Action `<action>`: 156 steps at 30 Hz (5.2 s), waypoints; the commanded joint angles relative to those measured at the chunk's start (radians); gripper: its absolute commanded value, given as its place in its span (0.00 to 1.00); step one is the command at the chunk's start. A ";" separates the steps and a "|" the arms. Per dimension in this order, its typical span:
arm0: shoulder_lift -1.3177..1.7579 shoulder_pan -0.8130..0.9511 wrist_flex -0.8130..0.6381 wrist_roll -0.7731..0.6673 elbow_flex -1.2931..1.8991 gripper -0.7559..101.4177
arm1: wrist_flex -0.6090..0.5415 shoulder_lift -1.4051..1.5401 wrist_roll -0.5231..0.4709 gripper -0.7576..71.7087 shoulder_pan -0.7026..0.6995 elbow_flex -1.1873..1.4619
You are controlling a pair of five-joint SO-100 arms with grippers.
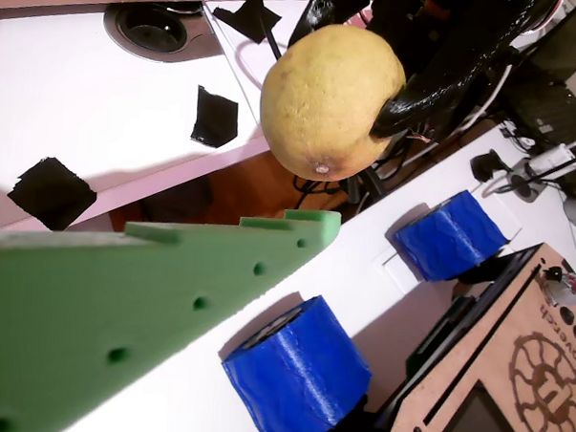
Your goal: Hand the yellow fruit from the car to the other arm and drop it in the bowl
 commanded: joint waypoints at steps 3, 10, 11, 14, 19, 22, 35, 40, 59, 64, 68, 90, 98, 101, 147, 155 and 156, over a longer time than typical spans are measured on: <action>0.040 0.008 -0.034 -0.012 -0.011 0.01 | -0.048 -0.029 0.018 0.43 -0.025 -0.060; 0.040 0.006 -0.023 -0.012 -0.011 0.01 | -0.132 -0.146 0.055 0.44 -0.028 -0.064; 0.040 0.006 -0.023 -0.012 -0.011 0.01 | -0.140 -0.169 0.069 0.44 -0.031 -0.071; 0.040 0.006 -0.021 -0.012 -0.011 0.01 | -0.160 -0.222 0.112 0.45 -0.035 -0.094; 0.040 0.005 -0.021 -0.012 -0.011 0.01 | -0.178 -0.307 0.181 0.49 -0.037 -0.144; 0.040 0.005 -0.021 -0.012 -0.011 0.01 | -0.179 -0.351 0.230 0.53 -0.041 -0.173; 0.040 0.005 -0.017 -0.012 -0.011 0.01 | -0.199 -0.485 0.360 0.56 -0.063 -0.233; 0.040 0.005 -0.017 -0.012 -0.011 0.01 | -0.219 -0.511 0.383 0.56 -0.087 -0.225; 0.040 0.005 -0.017 -0.012 -0.011 0.01 | -0.258 -0.637 0.462 0.57 -0.121 -0.227; 0.040 0.002 -0.014 -0.012 -0.011 0.01 | -0.268 -0.690 0.476 0.58 -0.123 -0.255; 0.040 0.002 -0.012 -0.012 -0.011 0.01 | -0.279 -0.698 0.468 0.58 -0.118 -0.264; 0.041 0.003 -0.012 -0.012 -0.011 0.01 | -0.367 -0.713 0.224 0.25 -0.117 -0.270; 0.041 0.003 -0.011 -0.012 -0.011 0.01 | -0.364 -0.713 0.186 0.10 -0.137 -0.272; 0.041 0.003 -0.011 -0.012 -0.011 0.01 | -0.360 -0.713 0.178 0.01 -0.137 -0.275; 0.209 -0.198 0.506 0.081 -0.028 0.53 | -0.189 -0.546 0.199 0.01 0.086 -0.287; 0.256 -0.379 0.678 0.377 -0.141 0.37 | -0.074 -0.505 0.291 0.01 0.245 -0.327; 0.256 -0.411 0.735 0.394 -0.164 0.34 | -0.067 -0.511 0.314 0.01 0.265 -0.337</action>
